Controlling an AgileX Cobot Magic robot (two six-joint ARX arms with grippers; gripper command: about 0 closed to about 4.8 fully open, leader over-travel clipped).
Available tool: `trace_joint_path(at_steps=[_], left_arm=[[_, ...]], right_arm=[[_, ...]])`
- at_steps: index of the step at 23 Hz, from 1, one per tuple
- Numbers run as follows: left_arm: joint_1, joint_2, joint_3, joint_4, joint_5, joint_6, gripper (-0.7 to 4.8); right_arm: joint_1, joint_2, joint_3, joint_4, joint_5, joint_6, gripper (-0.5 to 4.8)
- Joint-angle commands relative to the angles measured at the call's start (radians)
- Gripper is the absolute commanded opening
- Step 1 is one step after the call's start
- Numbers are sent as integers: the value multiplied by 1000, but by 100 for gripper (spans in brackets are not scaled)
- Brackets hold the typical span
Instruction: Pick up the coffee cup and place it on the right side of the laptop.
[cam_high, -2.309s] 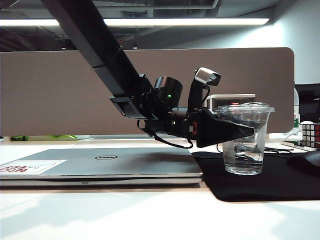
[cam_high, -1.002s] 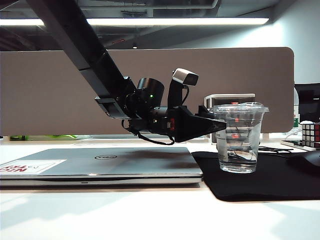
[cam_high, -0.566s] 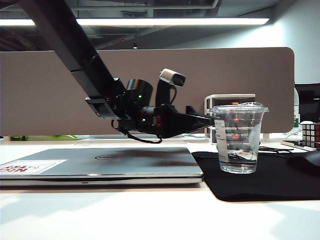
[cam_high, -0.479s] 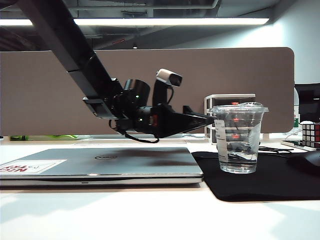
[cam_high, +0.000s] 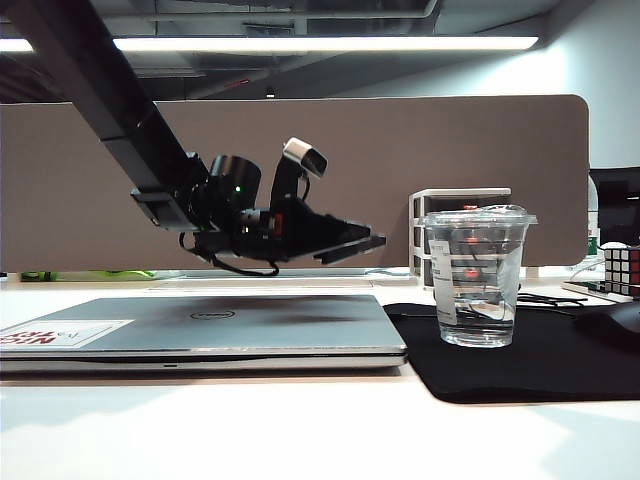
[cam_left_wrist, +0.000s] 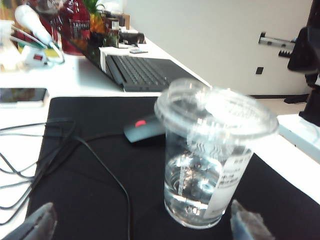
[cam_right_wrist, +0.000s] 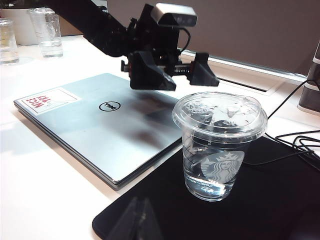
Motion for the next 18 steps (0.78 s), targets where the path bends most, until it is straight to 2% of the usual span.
trace_joint_path(at_steps=[1, 6, 7, 8, 10, 11, 12, 14, 16, 18], left_arm=[[25, -37, 3, 15, 5, -5, 479], [85, -88, 3, 21, -7, -34, 479], [105, -106, 3, 19, -35, -64, 455], [117, -116, 3, 19, -46, -86, 407], [147, -138, 3, 17, -60, -167, 263], [163, -150, 3, 16, -60, -199, 115], [182, -165, 3, 11, -64, -227, 3], [199, -183, 2, -18, -84, -234, -6], [217, -222, 2, -119, -179, -227, -6], [227, -257, 2, -234, -298, -154, -6]], right_arm=[[0, -2, -6, 10, 3, -5, -1], [0, -2, -6, 10, 3, -5, -1], [0, -2, -6, 10, 3, -5, -1], [0, -2, -6, 10, 3, -5, -1], [0, -2, -6, 10, 3, -5, -1], [0, -2, -6, 10, 3, -6, -1], [0, -2, -6, 10, 3, -6, -1], [0, -2, -6, 10, 3, -6, -1], [0, -2, -6, 10, 8, -5, -1], [0, -2, -6, 11, 10, -5, -1]])
